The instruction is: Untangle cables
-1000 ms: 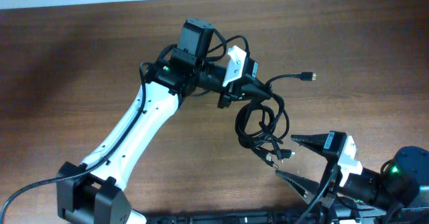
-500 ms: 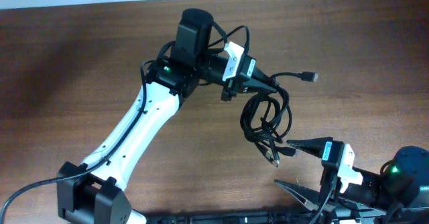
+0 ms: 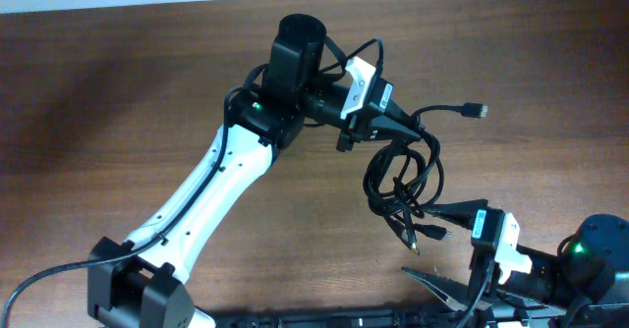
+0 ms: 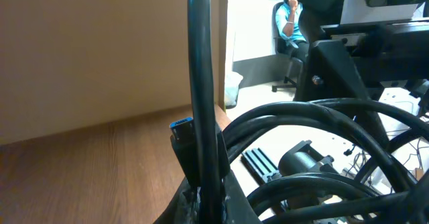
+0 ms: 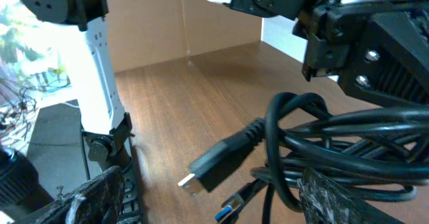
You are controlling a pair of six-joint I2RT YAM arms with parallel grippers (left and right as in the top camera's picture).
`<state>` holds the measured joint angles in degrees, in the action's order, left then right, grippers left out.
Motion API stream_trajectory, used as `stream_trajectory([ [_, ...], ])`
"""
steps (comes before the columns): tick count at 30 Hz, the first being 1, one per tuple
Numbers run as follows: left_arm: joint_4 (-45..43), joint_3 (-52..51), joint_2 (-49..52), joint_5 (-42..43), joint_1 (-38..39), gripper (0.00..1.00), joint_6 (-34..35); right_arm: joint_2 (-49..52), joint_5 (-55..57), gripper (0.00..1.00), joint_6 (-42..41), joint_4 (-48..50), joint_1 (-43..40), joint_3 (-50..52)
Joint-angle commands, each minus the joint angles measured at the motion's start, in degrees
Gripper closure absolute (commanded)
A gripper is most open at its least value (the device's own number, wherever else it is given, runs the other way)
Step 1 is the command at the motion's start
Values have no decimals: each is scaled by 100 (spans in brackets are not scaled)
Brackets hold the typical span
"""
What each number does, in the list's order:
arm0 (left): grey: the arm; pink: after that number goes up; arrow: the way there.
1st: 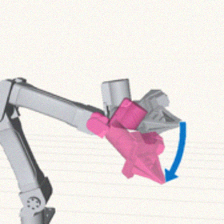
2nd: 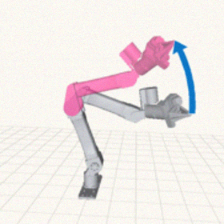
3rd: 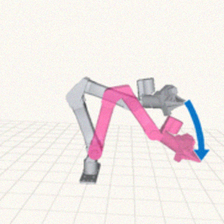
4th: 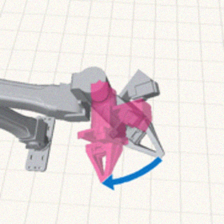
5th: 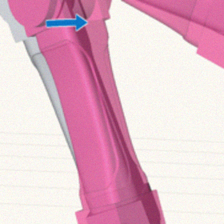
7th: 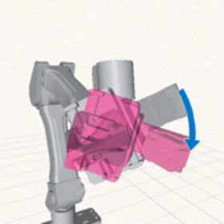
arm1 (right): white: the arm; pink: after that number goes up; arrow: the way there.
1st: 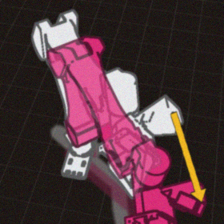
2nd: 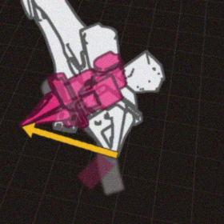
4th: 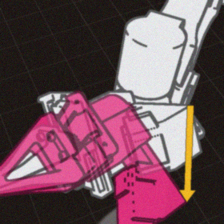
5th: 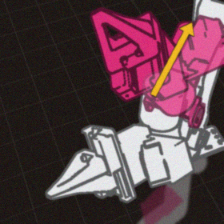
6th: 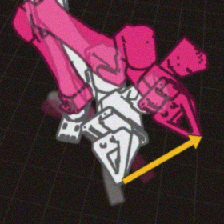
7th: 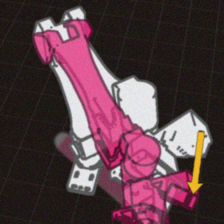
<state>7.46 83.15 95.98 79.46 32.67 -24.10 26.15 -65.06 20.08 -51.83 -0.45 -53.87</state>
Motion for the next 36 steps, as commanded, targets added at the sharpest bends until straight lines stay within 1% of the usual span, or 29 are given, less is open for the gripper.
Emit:
stream_trajectory([
  [1,-15,111,-199,22,-7,100,157,-11,-219,20,223,17,-33,-90],
  [3,-15,111,-199,24,-7,100,157,-11,-175,34,221,17,-33,-90],
  [5,-13,111,-199,24,-7,100,157,-11,-120,59,219,17,-33,-90],
  [6,-13,111,-199,24,-7,100,157,-11,-15,79,216,15,-33,-90],
  [7,-13,111,-199,24,-7,100,157,-11,94,92,192,15,-33,-90],
  [8,-15,111,-199,24,-7,100,157,-11,201,96,192,11,-33,-90],
  [11,-13,111,-199,24,-7,100,160,-11,214,96,197,17,-33,-90],
  [12,-11,111,-199,22,-7,100,160,-11,212,96,197,15,-33,-90],
  [13,-11,111,-199,24,-7,100,160,-11,212,92,195,15,-33,-90],
  [15,-11,111,-199,22,-7,100,157,-11,208,71,195,13,-33,-90],
  [16,-13,111,-199,22,-7,100,157,-11,195,54,195,11,-33,-90],
  [17,-13,111,-199,22,-7,100,157,-11,140,41,197,9,-33,-90],
  [18,-13,111,-199,20,-9,100,157,-11,70,36,197,11,-33,-90],
  [19,-17,111,-199,17,-9,100,155,-11,-22,26,199,9,-33,-90],
  [20,-22,111,-199,15,-9,100,153,-11,-81,22,199,9,-33,-90],
  [23,-74,111,-199,15,-9,100,155,-11,-190,15,199,9,-33,-90],
  [24,-103,111,-199,-4,-7,100,157,-11,-264,10,199,11,-31,-90],
  [25,-105,111,-199,-116,0,100,157,-11,-358,8,201,11,-31,-90],
  [29,-175,111,-199,-299,87,100,184,-11,-369,8,201,11,-33,-90],
  [31,-337,111,-199,-326,136,100,339,-11,-330,8,199,11,-33,-90],
  [33,-450,111,-199,-654,186,100,656,-11,-330,8,199,11,-33,-90],
  [34,-446,111,-199,-820,216,100,697,-11,-328,8,199,9,-33,-90],
  [36,-442,111,-199,-833,258,100,708,-11,-321,8,199,9,-33,-90],
])
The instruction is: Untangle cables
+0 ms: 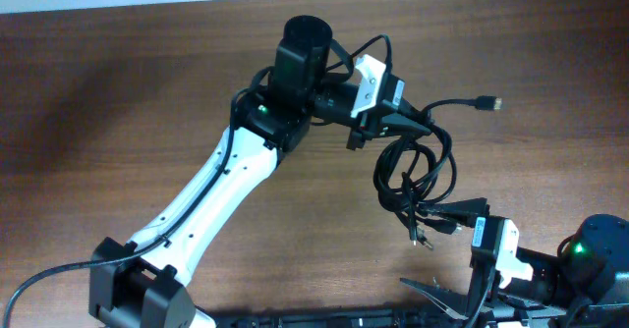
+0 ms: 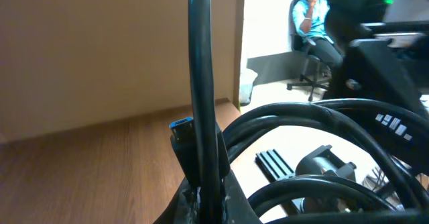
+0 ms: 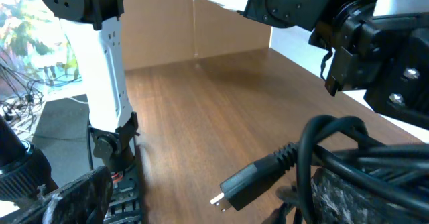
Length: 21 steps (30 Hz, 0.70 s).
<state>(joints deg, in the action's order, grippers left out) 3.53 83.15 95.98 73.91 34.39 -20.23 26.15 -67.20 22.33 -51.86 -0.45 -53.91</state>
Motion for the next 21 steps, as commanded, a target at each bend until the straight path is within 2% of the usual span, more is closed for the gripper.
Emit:
stream_trajectory([
  [1,-61,111,-199,-280,109,100,400,-11,-11,8,-28,7,-33,-85],
  [5,-105,111,-199,-256,109,100,568,-11,422,9,-28,-131,-33,-85],
  [9,-96,111,-199,-146,109,100,601,-11,518,24,-28,-151,-33,-85],
  [14,-92,111,-199,87,109,100,612,-11,1078,36,-203,-175,-33,-85],
  [18,-90,111,-199,133,109,100,719,-11,1307,51,-332,-175,-33,-85],
  [21,-94,111,-199,131,109,100,826,-11,1307,54,-332,-173,-33,-85],
])
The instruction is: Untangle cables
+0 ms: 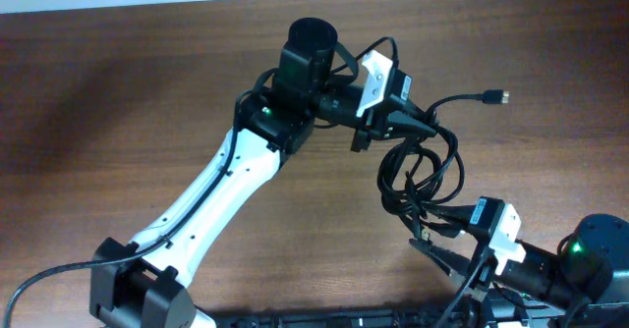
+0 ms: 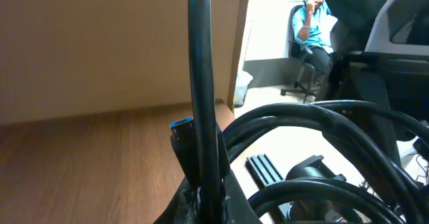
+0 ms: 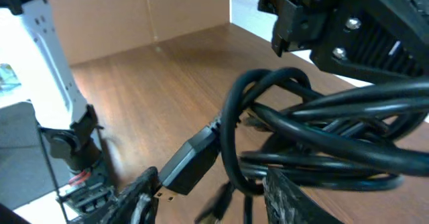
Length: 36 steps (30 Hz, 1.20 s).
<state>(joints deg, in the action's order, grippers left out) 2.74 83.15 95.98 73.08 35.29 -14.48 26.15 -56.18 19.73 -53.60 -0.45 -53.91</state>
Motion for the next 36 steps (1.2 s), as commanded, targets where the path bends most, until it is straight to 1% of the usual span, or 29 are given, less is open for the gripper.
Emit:
stream_trajectory([
  [1,-13,111,-199,216,20,100,251,-11,203,54,-72,2,-33,-85],
  [3,-15,111,-199,214,20,100,251,-11,203,54,-72,2,-33,-85],
  [5,-13,111,-199,214,20,100,251,-11,203,60,-72,2,-33,-85],
  [7,-11,111,-199,214,20,100,251,-11,203,63,-72,7,-33,-85],
  [12,13,111,-199,212,63,100,251,-11,199,62,-72,155,-33,-85],
  [21,118,111,-199,98,431,100,245,-11,205,62,-72,354,-33,-85],
  [29,236,111,-195,26,459,100,240,-11,205,62,-72,367,-33,-85],
  [31,413,111,-195,-295,459,100,236,-11,203,62,-72,411,-33,-85],
  [33,610,111,-192,-562,459,100,85,-11,203,62,-72,503,-33,-85],
  [36,702,111,-192,-651,459,100,26,-11,208,62,-72,590,-33,-85],
])
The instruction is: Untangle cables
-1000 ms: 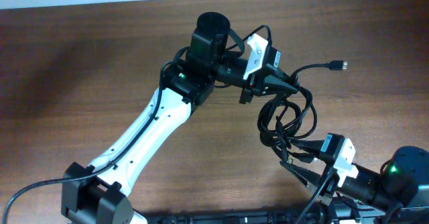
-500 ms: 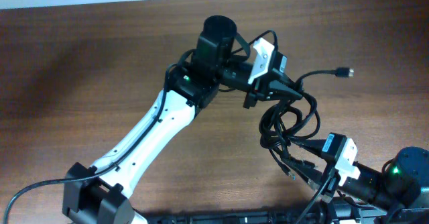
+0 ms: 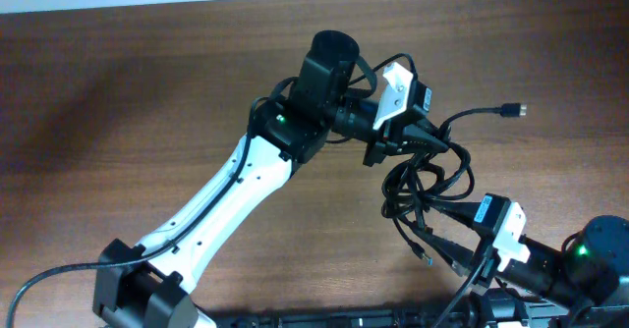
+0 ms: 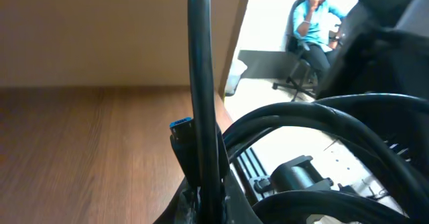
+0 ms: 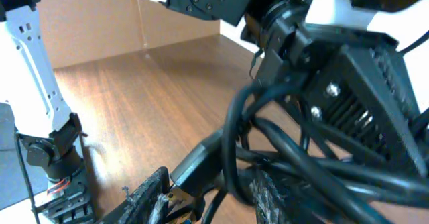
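Note:
A tangle of black cables (image 3: 425, 189) hangs from my left gripper (image 3: 417, 141), which is shut on one strand. In the left wrist view that strand (image 4: 201, 83) rises straight up from between the fingers (image 4: 231, 200), with a blue-tipped USB plug (image 4: 181, 125) beside it. One free end with a small plug (image 3: 511, 109) sticks out to the right. My right gripper (image 3: 444, 249) is at the bottom of the tangle. Its jaws stand open (image 5: 208, 194), with a black plug (image 5: 201, 160) and a cable loop (image 5: 231, 137) between them.
The brown wooden table (image 3: 118, 92) stretches to the left and back. The left arm's white link (image 3: 226, 195) crosses the middle. The right arm's body (image 3: 595, 254) sits at the front right corner, by the table's front edge.
My left gripper has shifted right with the tangle, and the free plug end with it. The black plug has come in between my right gripper's open fingers.
At first my left gripper held the tangle near the table's middle, with the right gripper wide open, low by the front edge. Both then shifted right. The right gripper came up under the hanging ends with narrower jaws, and now has a plug between them.

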You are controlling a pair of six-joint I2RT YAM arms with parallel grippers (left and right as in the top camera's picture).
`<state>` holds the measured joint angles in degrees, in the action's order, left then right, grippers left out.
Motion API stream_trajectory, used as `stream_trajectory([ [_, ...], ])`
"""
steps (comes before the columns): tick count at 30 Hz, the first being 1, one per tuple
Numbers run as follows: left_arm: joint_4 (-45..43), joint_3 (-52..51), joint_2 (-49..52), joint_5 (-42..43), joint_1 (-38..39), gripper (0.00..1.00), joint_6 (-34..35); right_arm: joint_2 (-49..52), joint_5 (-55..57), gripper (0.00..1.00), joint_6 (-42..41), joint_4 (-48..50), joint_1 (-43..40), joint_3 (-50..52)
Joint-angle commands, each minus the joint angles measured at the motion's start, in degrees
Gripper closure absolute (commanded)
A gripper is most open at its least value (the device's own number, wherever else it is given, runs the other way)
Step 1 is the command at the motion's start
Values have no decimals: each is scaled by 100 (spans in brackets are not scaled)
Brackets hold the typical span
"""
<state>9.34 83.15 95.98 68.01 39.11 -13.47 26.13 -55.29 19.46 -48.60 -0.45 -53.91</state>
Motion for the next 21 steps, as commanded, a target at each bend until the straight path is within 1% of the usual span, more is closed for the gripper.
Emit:
stream_trajectory([
  [1,37,111,-192,-146,76,100,-76,-9,118,62,-46,105,-33,-85],
  [9,37,111,-192,-142,87,100,-116,-9,501,62,-389,136,-33,-85],
  [11,42,111,-192,-140,87,100,-116,-9,503,72,-389,146,-33,-85],
  [12,42,111,-192,-140,87,100,-116,-9,511,82,-389,153,-33,-85],
  [13,42,111,-195,-140,87,100,-116,-9,605,96,-398,149,-33,-85],
  [15,42,111,-192,-140,87,100,-116,-9,876,96,-667,151,-33,-85],
  [21,42,111,-195,-142,87,100,-116,-9,949,96,-695,149,-33,-85],
])
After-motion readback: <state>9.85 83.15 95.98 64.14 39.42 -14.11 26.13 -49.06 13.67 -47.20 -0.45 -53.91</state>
